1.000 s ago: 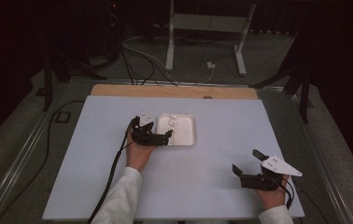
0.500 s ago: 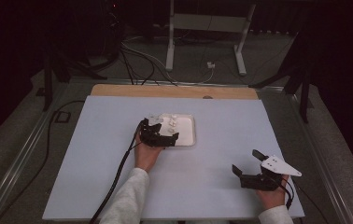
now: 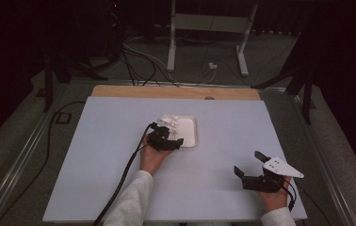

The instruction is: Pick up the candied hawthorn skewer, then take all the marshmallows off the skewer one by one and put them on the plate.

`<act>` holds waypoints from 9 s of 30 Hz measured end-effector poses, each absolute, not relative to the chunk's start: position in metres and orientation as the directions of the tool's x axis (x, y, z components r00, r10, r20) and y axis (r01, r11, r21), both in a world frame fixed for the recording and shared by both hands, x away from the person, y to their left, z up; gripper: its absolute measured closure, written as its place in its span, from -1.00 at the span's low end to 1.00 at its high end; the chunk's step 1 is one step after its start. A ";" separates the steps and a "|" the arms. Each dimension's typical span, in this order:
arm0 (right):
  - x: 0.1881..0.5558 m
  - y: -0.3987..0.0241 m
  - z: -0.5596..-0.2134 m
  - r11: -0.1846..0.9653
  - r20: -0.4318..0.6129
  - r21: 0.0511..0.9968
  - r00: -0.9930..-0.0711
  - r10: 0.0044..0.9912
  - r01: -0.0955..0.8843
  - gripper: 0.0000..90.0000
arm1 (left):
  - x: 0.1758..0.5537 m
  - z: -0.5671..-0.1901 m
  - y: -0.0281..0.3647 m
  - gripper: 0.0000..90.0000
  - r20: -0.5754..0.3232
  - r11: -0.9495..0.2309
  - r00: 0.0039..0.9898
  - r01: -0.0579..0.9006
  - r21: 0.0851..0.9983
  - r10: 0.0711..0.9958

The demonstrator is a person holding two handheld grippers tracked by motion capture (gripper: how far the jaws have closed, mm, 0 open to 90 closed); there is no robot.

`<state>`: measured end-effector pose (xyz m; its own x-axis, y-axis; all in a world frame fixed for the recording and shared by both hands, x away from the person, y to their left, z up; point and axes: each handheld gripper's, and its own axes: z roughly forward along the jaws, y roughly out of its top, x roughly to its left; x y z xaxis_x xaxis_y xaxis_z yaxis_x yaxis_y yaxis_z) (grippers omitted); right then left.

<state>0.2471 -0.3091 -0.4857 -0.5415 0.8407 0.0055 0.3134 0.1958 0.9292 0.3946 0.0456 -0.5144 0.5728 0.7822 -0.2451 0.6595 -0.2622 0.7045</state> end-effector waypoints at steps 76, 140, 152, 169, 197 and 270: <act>0.248 -0.307 -0.487 0.209 -0.005 0.925 -0.541 0.841 0.317 -0.97 | 0.369 -0.475 0.093 1.00 -0.330 -0.174 0.564 0.661 0.730 0.757; 0.368 -0.209 -0.432 0.157 0.234 0.873 -0.680 0.695 0.461 -0.97 | 0.304 -0.467 0.132 1.00 -0.264 -0.206 0.726 0.489 0.848 0.635; 0.380 -0.175 -0.431 0.178 0.334 0.835 -0.736 0.589 0.521 -0.97 | 0.303 -0.466 0.131 1.00 -0.262 -0.213 0.742 0.478 0.852 0.617; 0.390 -0.174 -0.440 0.103 0.596 0.713 -0.677 0.432 0.693 0.36 | 0.303 -0.469 0.123 1.00 -0.251 -0.249 0.780 0.458 0.854 0.573; 0.388 -0.162 -0.434 0.070 0.650 0.692 -0.663 0.373 0.718 0.66 | 0.303 -0.476 0.108 1.00 -0.211 -0.352 0.802 0.460 0.815 0.559; 0.407 -0.166 -0.459 0.125 0.459 0.703 -0.582 0.672 0.700 0.69 | 0.304 -0.473 0.129 1.00 -0.206 -0.290 0.739 0.481 0.827 0.641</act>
<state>0.4073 -0.1661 -0.4585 -0.5817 0.6716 0.4588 0.6996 0.1254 0.7035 0.3036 0.1292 -0.4729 0.7393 0.6412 -0.2055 0.4812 -0.2896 0.8274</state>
